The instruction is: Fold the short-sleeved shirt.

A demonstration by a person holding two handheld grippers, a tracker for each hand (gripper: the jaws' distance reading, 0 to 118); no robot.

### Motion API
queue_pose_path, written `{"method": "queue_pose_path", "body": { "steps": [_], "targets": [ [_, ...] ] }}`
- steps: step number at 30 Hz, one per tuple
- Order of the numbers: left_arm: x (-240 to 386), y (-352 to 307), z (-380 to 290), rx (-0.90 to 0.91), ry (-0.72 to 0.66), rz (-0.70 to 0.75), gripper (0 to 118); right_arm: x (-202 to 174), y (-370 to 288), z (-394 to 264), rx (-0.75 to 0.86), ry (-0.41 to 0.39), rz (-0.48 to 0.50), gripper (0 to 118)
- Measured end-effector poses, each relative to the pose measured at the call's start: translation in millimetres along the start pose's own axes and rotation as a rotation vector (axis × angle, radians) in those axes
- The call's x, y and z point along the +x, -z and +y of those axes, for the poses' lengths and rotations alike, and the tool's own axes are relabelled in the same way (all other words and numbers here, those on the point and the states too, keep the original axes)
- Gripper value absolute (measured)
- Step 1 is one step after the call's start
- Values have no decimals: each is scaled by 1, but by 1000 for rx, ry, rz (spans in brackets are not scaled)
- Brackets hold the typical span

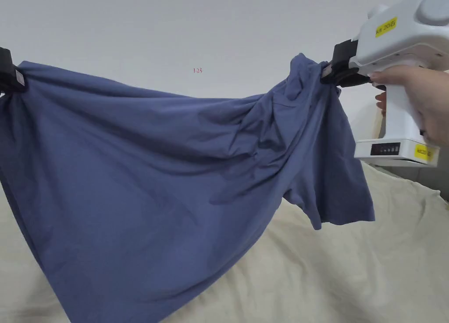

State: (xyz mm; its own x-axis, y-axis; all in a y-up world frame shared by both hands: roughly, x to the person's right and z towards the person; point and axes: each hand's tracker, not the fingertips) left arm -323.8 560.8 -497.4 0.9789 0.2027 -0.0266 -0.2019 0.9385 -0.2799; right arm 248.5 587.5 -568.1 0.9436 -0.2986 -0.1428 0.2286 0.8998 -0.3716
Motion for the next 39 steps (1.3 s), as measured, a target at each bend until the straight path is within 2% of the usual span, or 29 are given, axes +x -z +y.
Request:
{"method": "queue_pose_path", "body": {
  "steps": [5,9,12,18,22,25,29,31,35,39],
  "targets": [
    [-3,19,-12,-3,-7,29,4,-11,34,-7,10,-18,-4,5],
    [-18,43,-46,-52,-30,43,4,-10,68,-48,-12,-60,-23,5],
    [-31,58,-85,-130,-47,29,4,2,95,-104,-58,-82,-41,5],
    [-36,55,-222,-315,-86,-31,4,32,112,-264,-247,-192,-63,5],
    [-54,45,-299,-405,1,-39,4,54,86,-348,-348,-189,36,5],
    [-68,22,-331,-385,2,-51,4,66,53,-379,-361,-191,101,5],
    [-81,-18,-342,-305,-94,-100,4,84,6,-390,-372,-166,150,5],
    [-81,-38,-339,-280,-121,-112,4,92,-12,-386,-385,-197,173,5],
    [-84,-70,-326,-273,-70,-105,4,105,-45,-380,-415,-332,189,5],
    [-88,-82,-329,-351,-67,-103,4,115,-63,-382,-475,-323,205,5]
  ]
}}
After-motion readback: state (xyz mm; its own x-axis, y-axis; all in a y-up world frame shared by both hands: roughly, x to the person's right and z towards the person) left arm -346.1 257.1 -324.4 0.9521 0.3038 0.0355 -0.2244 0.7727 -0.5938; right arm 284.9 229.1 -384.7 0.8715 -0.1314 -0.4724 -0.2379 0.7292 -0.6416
